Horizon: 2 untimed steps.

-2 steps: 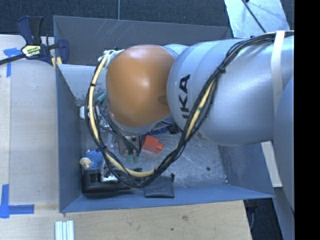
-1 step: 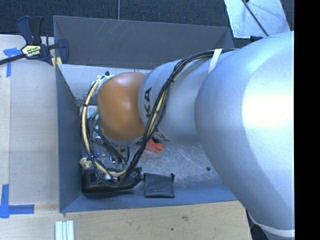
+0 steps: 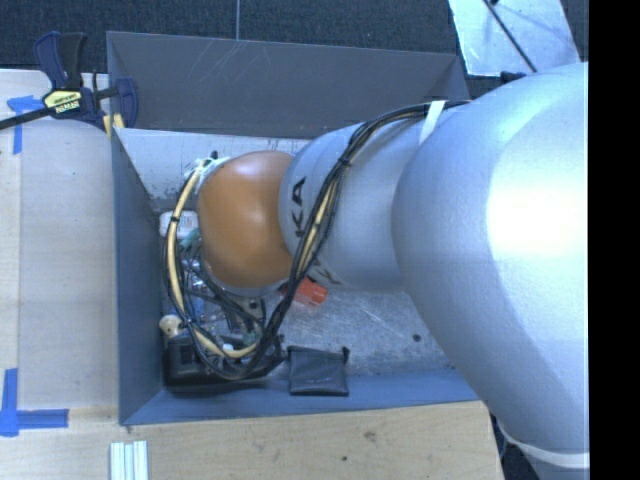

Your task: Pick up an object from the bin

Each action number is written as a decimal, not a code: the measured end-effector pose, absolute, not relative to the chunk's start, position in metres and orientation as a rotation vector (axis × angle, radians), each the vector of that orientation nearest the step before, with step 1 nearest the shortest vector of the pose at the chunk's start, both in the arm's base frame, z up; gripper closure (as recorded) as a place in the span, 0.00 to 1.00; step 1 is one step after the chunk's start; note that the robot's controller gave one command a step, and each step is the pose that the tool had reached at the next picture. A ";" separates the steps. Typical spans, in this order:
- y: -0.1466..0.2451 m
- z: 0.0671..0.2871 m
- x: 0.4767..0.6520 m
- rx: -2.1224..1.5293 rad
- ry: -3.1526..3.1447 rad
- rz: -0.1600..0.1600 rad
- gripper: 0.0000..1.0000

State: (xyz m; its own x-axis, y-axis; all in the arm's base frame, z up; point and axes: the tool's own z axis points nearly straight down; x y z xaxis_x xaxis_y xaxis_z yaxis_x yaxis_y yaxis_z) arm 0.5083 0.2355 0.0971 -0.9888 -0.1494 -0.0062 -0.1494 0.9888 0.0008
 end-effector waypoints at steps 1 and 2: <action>0.241 0.094 0.514 -0.670 3.059 0.014 0.00; 0.233 0.092 0.523 -1.005 2.951 -0.011 0.00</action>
Offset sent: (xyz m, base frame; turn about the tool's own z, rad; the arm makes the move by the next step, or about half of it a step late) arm 0.0168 0.0012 -0.0271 -0.4657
